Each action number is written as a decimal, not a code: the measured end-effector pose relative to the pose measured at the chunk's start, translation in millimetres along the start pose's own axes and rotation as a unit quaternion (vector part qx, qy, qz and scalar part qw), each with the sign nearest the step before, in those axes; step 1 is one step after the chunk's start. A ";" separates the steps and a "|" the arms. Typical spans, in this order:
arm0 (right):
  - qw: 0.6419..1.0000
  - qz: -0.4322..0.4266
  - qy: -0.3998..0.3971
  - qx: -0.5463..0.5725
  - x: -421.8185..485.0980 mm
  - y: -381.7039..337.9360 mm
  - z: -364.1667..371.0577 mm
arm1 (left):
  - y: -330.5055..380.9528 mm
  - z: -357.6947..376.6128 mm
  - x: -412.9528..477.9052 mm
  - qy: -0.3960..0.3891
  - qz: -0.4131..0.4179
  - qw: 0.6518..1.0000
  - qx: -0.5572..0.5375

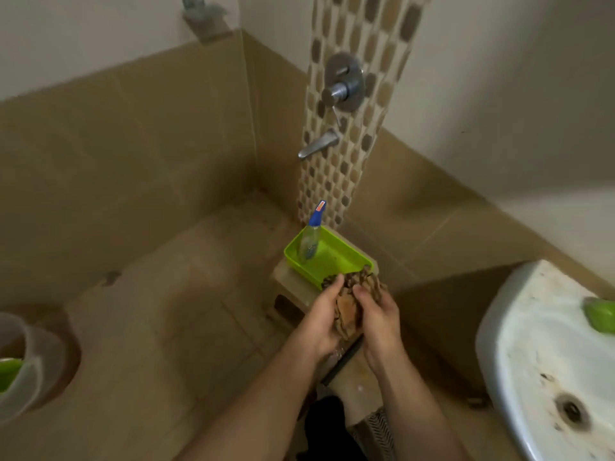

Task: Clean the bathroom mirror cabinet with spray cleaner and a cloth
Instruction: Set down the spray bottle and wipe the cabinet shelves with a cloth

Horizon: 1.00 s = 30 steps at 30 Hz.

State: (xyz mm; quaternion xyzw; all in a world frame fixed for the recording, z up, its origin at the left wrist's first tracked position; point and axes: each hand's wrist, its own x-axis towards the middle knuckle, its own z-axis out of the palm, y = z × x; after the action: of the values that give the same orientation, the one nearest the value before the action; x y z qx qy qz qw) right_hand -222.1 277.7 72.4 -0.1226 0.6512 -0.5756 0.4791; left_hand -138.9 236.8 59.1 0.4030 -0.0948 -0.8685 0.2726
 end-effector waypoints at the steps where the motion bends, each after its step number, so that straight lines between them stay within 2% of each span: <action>1: 0.996 -0.042 0.029 -0.067 -17.5 -3.4 -7.2 | -4.4 5.1 -14.2 0.003 -0.006 1.000 0.022; 3: 0.986 -0.084 0.076 -0.118 -52.0 -13.5 -25.1 | -12.9 23.8 -43.6 0.000 0.002 0.999 0.042; 5: 0.984 -0.081 0.114 -0.113 -81.2 -25.1 -42.0 | -21.7 47.8 -70.2 0.000 0.011 0.999 0.050; 9: 0.988 -0.074 0.101 -0.095 -122.7 -58.7 -77.3 | -50.6 104.8 -104.2 -0.044 -0.012 0.998 0.053; 12: 0.975 -0.112 0.158 -0.113 -149.7 -102.3 -131.3 | -74.0 163.0 -121.8 -0.087 -0.011 0.994 0.069; 13: 0.974 -0.117 0.181 -0.070 -155.1 -114.1 -150.4 | -77.7 179.5 -125.1 -0.092 -0.014 0.993 0.069; 15: 0.966 -0.122 0.207 0.090 -170.2 -137.1 -195.3 | -90.3 212.8 -133.5 -0.120 -0.018 0.991 0.063; 19: 0.916 -0.123 0.141 0.356 -198.0 -168.3 -283.3 | -134.5 276.9 -142.8 -0.161 -0.013 0.985 0.061; 21: 0.880 -0.109 0.113 0.449 -211.8 -181.7 -325.7 | -169.6 314.2 -151.4 -0.179 -0.019 0.979 0.090; 22: 0.873 -0.097 0.106 0.466 -218.4 -189.3 -348.2 | -190.8 335.0 -156.9 -0.188 -0.018 0.975 0.116; 23: 0.880 -0.086 0.093 0.458 -221.3 -195.4 -364.4 | -206.6 352.9 -160.0 -0.195 -0.019 0.972 0.127; 25: 0.921 -0.065 0.071 0.378 -231.2 -213.9 -402.8 | -242.0 392.2 -167.2 -0.213 -0.012 0.961 0.175; 27: 0.952 -0.074 0.039 0.294 -244.3 -239.4 -430.6 | -267.9 426.8 -174.4 -0.220 0.028 0.946 0.235; 30: 0.946 -0.147 0.093 0.275 -254.8 -284.8 -472.8 | -288.7 478.7 -186.2 -0.217 0.151 0.911 0.317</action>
State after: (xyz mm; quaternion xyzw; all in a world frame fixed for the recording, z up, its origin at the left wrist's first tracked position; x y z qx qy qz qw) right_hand -565.3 670.3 384.8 -0.0263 0.4841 -0.8051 0.3419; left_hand -515.3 553.5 383.4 0.2502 -0.4815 -0.8076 0.2311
